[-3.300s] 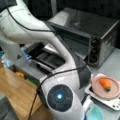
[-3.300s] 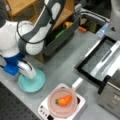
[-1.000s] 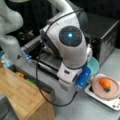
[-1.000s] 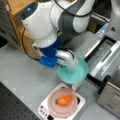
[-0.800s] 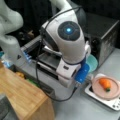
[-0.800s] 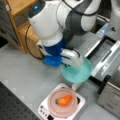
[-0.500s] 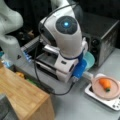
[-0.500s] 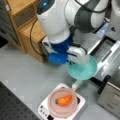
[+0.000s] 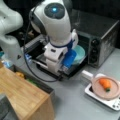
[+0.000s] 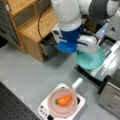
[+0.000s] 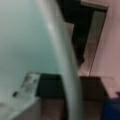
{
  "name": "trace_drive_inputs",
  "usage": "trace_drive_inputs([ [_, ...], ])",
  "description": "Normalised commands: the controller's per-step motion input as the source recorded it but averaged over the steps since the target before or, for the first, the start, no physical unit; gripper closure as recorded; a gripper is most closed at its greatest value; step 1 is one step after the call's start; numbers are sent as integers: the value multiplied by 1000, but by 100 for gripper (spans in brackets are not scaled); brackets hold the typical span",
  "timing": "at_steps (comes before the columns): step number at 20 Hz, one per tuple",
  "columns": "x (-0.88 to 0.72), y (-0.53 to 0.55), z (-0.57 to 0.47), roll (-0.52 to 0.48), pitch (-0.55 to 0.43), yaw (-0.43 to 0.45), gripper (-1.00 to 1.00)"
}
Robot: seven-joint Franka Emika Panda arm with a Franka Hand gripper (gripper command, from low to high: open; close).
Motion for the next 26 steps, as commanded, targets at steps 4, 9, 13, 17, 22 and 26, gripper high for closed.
trace_drive_inputs([
  [4,-477,215,-168,73,-214,-100,100],
  [9,-502,268,-142,244,-219,-78,100],
  [13,-574,222,-173,308,-224,-39,100],
  [17,-572,229,-250,248,-250,-36,100],
  [22,-435,264,-263,145,-280,-35,100],
  [26,-261,349,-213,56,-310,-65,100],
])
